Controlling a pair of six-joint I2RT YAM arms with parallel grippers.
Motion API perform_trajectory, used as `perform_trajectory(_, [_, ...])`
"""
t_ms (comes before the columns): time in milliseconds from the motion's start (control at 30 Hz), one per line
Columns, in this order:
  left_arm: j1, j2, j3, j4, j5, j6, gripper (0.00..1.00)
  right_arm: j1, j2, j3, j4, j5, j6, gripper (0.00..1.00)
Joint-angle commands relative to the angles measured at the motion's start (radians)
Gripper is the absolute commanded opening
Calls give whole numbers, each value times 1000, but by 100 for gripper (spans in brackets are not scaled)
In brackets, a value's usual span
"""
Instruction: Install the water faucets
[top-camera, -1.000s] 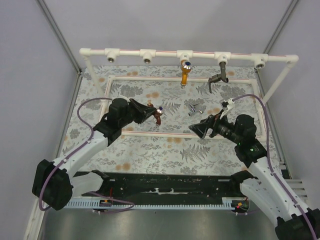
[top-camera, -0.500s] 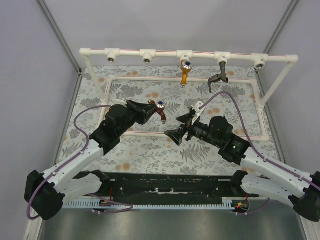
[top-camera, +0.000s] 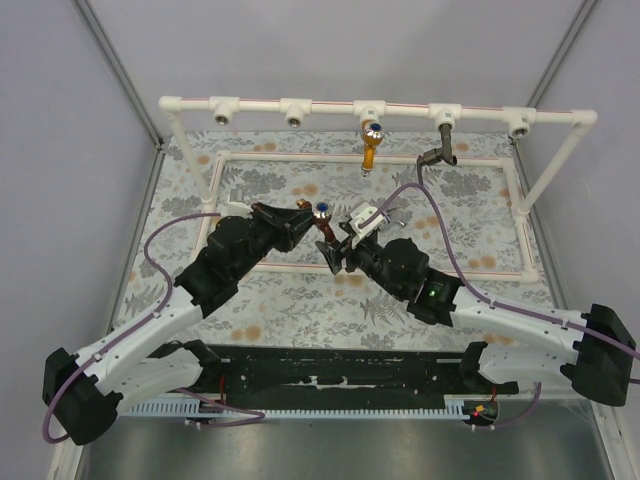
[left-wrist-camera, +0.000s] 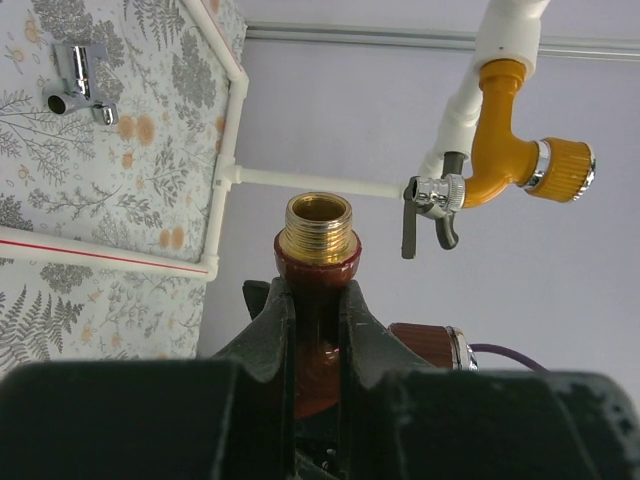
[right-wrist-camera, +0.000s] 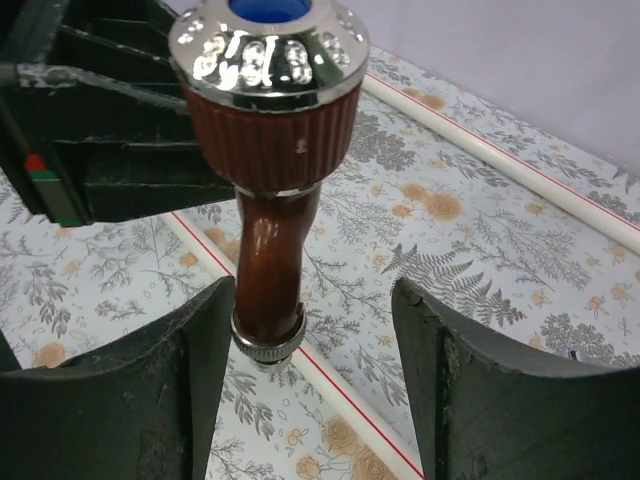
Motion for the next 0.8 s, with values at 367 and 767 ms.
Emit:
perform_trajectory(367, [-51, -29, 49, 48, -77, 19, 2, 31, 41, 117, 74, 120, -37, 58])
perform_trajectory(767, [-48, -75, 64, 51, -61, 224, 26, 18, -15, 132, -53, 145, 3, 0])
